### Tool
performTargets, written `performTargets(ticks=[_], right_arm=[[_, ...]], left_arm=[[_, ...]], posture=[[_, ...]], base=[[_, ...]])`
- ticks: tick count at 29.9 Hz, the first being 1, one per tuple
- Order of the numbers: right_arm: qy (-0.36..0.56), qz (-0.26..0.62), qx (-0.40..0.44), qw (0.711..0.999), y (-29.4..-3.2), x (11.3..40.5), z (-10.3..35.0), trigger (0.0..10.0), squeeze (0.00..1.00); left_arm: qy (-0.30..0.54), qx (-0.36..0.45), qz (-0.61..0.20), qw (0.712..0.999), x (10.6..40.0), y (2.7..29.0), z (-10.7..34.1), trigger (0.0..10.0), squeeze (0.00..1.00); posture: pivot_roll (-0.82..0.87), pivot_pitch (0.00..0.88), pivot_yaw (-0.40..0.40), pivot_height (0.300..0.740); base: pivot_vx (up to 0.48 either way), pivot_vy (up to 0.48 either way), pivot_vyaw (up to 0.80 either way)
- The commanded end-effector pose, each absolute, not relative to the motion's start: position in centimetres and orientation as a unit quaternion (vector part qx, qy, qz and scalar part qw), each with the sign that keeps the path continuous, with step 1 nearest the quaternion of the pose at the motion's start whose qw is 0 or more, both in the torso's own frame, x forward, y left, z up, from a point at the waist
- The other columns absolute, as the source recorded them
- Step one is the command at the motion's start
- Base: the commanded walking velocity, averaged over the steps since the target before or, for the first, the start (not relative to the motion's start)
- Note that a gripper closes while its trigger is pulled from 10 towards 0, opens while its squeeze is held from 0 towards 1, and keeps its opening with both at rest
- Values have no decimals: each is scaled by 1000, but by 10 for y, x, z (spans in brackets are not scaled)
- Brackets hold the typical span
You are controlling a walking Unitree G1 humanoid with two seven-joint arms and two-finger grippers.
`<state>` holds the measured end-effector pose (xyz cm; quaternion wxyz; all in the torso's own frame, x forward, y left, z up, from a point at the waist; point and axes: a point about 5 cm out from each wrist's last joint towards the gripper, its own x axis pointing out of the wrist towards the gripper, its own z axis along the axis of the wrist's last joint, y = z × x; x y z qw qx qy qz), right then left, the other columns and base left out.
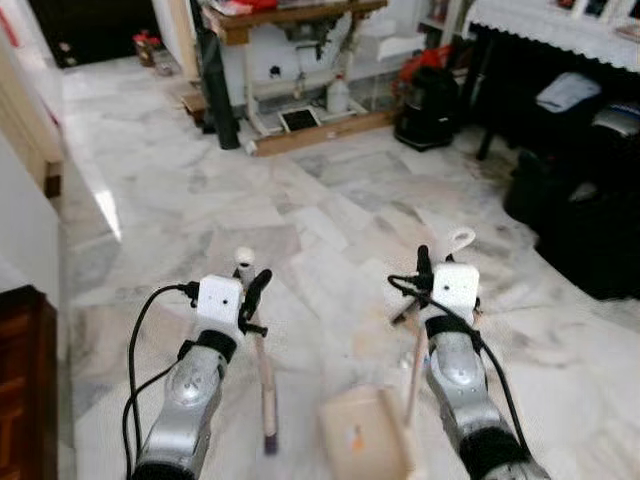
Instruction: Sweep floor
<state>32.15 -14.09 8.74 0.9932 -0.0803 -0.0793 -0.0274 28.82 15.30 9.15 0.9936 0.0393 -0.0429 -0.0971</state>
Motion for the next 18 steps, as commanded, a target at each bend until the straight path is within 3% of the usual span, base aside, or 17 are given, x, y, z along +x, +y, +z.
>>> performTargets(ticks=[1, 18], right_arm=[[-96, -37, -71, 992, -144, 325, 96, 10000, 0], [-95, -41, -71, 992, -145, 325, 96, 10000, 0]], left_arm=[[-64, 45, -104, 992, 293, 148, 102, 10000, 0], [-65, 43, -100, 992, 295, 149, 104, 10000, 0]], posture=[[94, 0, 50, 740], [99, 0, 48, 740]], base=[[0, 0, -788], [0, 0, -788]])
